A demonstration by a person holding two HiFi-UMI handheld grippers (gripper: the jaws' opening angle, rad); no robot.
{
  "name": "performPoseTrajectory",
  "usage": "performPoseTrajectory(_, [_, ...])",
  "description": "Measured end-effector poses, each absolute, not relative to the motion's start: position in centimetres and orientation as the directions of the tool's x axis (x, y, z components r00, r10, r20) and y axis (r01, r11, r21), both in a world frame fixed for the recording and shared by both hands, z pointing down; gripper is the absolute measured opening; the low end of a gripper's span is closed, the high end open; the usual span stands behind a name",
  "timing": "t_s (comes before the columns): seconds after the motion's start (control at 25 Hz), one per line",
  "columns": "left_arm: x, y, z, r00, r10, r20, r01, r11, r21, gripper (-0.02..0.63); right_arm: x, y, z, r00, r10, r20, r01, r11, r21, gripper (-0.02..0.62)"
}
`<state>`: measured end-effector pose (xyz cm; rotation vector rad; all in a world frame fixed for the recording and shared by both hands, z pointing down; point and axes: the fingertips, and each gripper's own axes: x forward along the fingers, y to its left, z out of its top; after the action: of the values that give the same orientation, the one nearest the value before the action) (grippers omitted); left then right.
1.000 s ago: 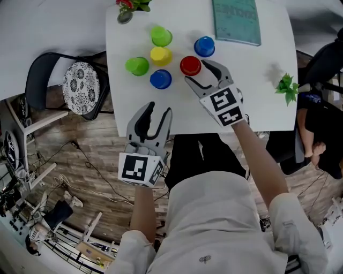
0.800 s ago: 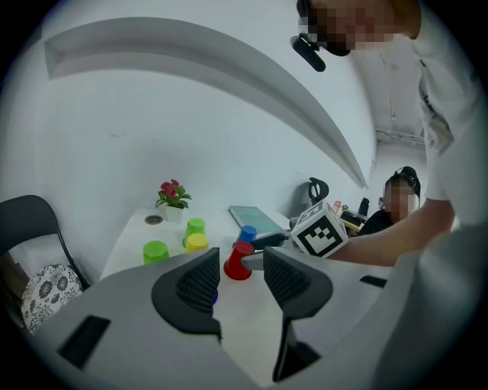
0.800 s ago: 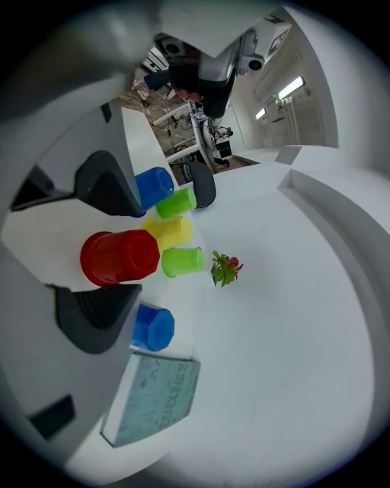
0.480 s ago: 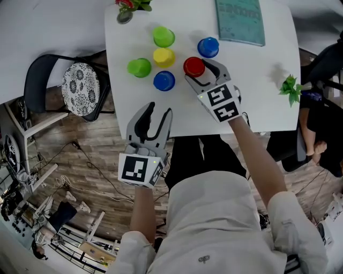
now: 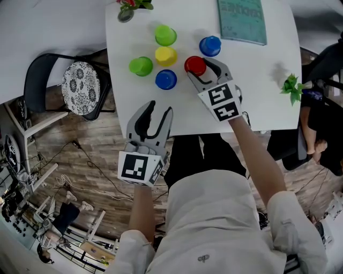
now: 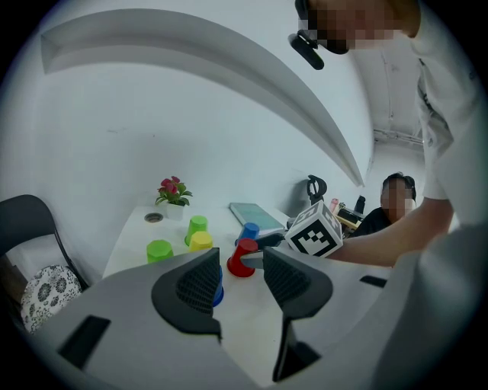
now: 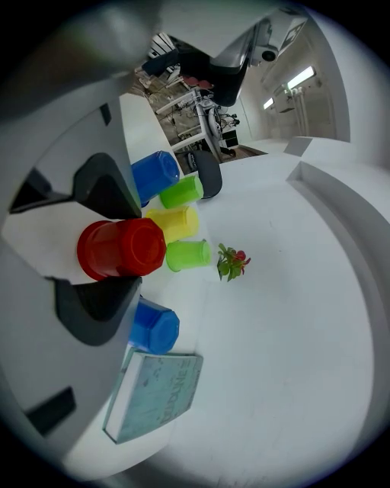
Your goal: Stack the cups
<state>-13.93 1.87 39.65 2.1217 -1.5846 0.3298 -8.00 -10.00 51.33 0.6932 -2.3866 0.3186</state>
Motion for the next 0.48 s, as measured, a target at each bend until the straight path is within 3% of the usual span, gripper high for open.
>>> performPoseTrajectory(0.48, [-12.1, 1.8, 38.9, 0.345, -0.833, 0.433, -0.937, -0.276, 0.216, 0.17, -5.6, -8.6, 49.3, -0.66, -0.441, 0.609, -0.584, 0.811, -0.046, 0.236])
